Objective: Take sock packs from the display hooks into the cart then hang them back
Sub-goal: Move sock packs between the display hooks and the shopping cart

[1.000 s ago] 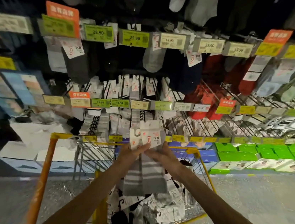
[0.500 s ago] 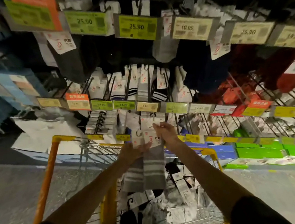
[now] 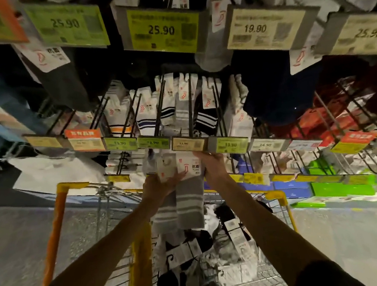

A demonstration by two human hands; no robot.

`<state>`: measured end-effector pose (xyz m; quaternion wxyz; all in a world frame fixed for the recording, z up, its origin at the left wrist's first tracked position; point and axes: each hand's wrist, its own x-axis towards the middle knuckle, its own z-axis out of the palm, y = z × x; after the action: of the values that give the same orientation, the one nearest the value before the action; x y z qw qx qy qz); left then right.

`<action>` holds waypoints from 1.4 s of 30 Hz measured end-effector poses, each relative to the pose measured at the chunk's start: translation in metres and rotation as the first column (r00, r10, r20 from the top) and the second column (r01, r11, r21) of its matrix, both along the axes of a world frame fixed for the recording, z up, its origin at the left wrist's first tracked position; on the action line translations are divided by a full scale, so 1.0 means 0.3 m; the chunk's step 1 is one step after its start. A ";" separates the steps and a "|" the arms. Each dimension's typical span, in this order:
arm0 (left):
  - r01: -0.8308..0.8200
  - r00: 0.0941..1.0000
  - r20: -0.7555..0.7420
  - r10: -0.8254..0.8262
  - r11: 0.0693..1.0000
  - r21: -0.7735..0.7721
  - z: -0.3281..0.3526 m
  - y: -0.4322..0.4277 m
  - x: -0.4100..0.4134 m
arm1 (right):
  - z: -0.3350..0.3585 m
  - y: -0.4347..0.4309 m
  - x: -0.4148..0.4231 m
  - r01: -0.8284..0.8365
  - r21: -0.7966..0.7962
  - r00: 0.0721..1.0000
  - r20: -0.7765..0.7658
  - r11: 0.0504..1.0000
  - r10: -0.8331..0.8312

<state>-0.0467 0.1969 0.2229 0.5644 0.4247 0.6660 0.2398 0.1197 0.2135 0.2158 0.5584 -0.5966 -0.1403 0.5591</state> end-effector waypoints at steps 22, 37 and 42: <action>0.010 1.000 0.000 -0.010 0.997 0.072 -0.068 0.080 0.031 | -0.060 0.019 0.025 -0.056 0.172 0.975 -0.202 0.984 0.090; -0.040 0.999 0.008 0.039 0.988 0.149 -0.087 0.183 0.052 | -0.071 0.084 0.050 -0.375 -0.413 0.866 0.164 0.830 0.473; -0.086 0.991 -0.087 0.102 0.980 0.177 -0.129 0.195 0.021 | -0.026 0.117 0.074 -0.436 -0.541 0.770 0.191 0.720 0.609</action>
<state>-0.0403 0.2554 0.1843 0.4808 0.4511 0.6884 0.3024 0.1418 0.2487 0.2080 0.1786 -0.7375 -0.2656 0.5946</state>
